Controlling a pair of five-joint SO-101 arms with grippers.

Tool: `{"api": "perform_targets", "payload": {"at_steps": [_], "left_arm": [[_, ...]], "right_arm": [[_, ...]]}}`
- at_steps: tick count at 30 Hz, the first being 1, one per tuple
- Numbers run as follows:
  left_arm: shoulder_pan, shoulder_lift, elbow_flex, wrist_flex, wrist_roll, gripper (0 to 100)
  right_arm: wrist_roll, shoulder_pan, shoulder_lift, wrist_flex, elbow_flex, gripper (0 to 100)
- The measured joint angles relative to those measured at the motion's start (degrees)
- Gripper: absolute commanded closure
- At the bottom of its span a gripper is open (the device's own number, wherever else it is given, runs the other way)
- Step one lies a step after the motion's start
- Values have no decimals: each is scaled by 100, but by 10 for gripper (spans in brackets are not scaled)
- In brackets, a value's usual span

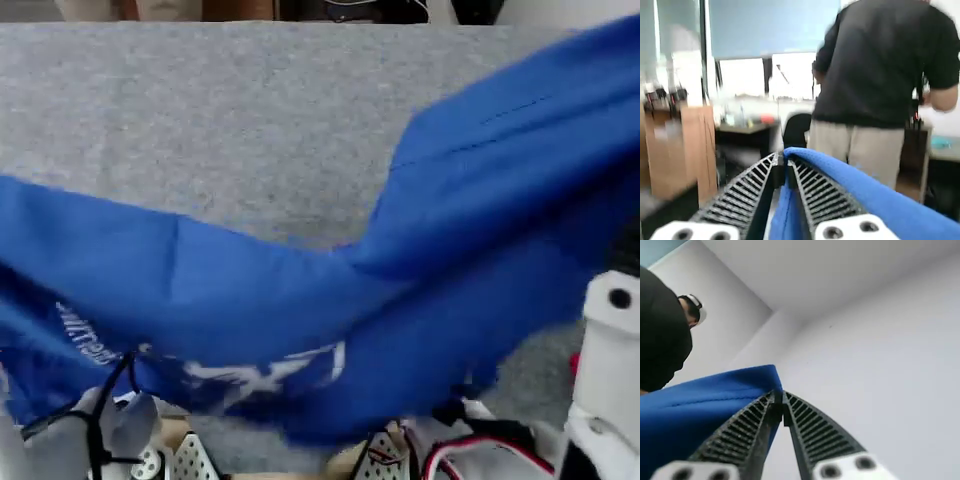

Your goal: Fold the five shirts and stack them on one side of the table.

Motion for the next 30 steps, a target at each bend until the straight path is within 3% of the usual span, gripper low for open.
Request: {"api": "perform_targets", "payload": {"at_steps": [9,13,19,23,30], "left_arm": [[185,167,3270,-220,105,981],[334,668,5090,-1231,105,981],[765,1530,7323,-3481,105,981],[1169,2119,7780,-4290,105,981],[1697,2875,7815,-4422,105,981]], "right_arm": [[0,0,-88,-545,2629,994],[-255,9,264,-1600,4035,994],[-563,9,1415,-2875,5310,994],[-756,9,2356,-2989,5310,993],[-1521,-651,3868,-2040,4747,991]]}}
